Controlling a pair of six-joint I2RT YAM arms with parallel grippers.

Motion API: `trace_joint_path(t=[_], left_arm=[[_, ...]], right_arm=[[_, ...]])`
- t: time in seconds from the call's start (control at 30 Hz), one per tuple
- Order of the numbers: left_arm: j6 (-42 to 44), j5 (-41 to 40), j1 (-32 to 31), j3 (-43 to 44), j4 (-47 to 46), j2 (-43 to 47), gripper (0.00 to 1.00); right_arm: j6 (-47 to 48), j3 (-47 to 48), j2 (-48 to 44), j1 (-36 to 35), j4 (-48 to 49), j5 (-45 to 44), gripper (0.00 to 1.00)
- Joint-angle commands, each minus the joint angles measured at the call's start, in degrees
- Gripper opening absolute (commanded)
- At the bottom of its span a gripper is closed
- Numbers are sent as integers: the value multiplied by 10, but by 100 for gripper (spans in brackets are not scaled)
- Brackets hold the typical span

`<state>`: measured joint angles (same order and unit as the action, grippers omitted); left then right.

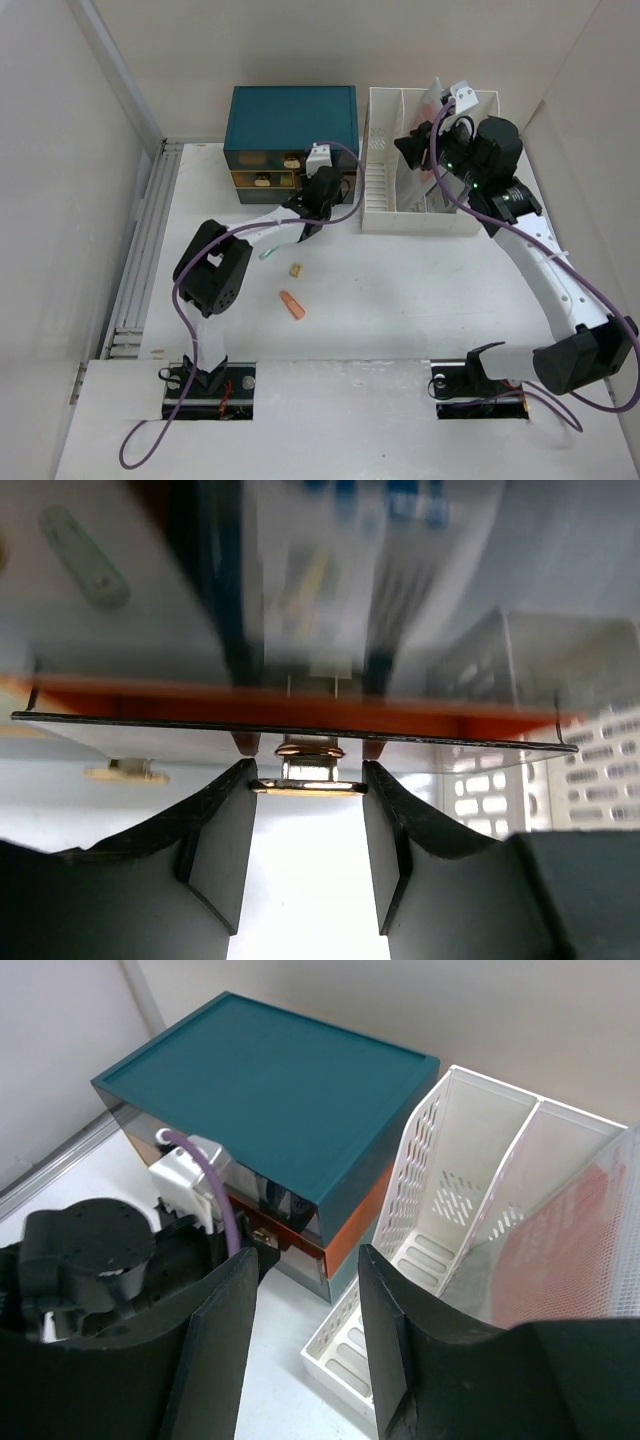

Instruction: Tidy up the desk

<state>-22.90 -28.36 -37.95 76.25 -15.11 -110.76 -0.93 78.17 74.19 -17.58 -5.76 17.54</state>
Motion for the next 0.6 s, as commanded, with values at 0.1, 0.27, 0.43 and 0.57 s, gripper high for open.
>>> trace_joint_path(t=[0.1,0.27,0.43,0.57], left_arm=[[-30,-27,-31,-87,-19,76,25],[-48,-41,-53,-131,-31,99,25],[-75,-46,-64,-168,-31,131,28],[-88,-46,-70,-174,-14,143,34]], right_arm=[[-7,20,4,4,13,14,50],[-7,20,4,4,13,20,50],[-7,20,4,4,13,20,50],[-7,20,4,4,13,25,50]])
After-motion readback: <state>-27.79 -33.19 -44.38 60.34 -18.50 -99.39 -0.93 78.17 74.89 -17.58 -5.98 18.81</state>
